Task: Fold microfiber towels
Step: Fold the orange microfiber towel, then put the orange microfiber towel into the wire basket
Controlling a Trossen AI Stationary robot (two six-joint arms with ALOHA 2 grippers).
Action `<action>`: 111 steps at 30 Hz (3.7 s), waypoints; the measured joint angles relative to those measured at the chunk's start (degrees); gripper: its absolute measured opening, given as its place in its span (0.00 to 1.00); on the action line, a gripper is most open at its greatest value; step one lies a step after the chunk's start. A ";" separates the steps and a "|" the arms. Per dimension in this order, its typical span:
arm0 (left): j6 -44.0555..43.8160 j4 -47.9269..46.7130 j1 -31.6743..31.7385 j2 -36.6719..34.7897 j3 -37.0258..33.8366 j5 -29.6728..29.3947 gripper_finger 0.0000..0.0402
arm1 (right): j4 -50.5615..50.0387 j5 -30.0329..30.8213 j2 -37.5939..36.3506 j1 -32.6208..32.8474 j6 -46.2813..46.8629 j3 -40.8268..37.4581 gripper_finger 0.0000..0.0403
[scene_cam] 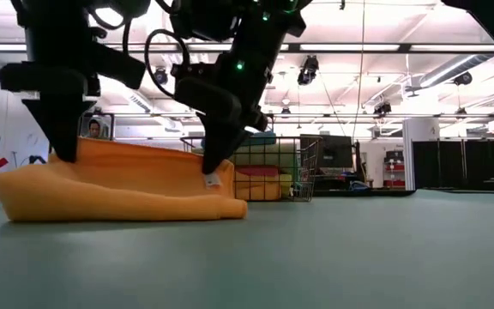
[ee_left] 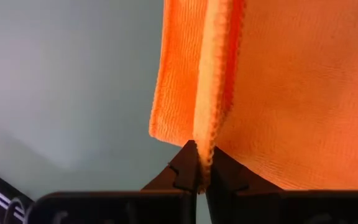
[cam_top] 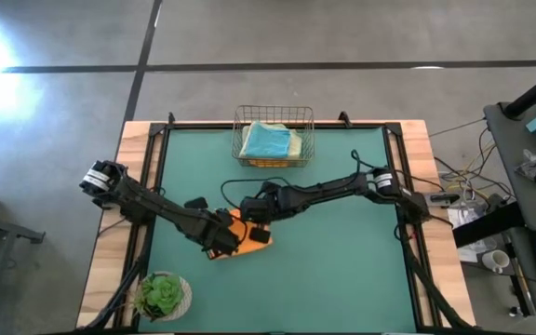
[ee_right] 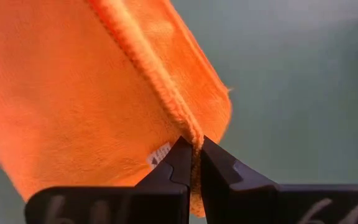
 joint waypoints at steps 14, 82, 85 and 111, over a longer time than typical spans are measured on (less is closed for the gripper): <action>1.43 -2.17 0.89 0.00 -0.54 -0.98 0.10 | 3.00 0.14 0.00 -1.21 -2.13 -0.31 0.17; -11.12 10.72 -15.39 11.47 1.82 -8.83 0.32 | 31.19 -12.16 -6.74 5.37 -29.22 -23.79 0.40; -9.57 10.88 -15.21 11.47 1.65 -8.83 0.21 | 25.60 -12.52 -4.50 5.35 -29.29 -21.38 0.40; 1.11 15.40 -15.16 10.05 -1.08 -7.34 0.01 | 22.47 -10.54 -0.87 4.27 -21.51 -16.74 0.03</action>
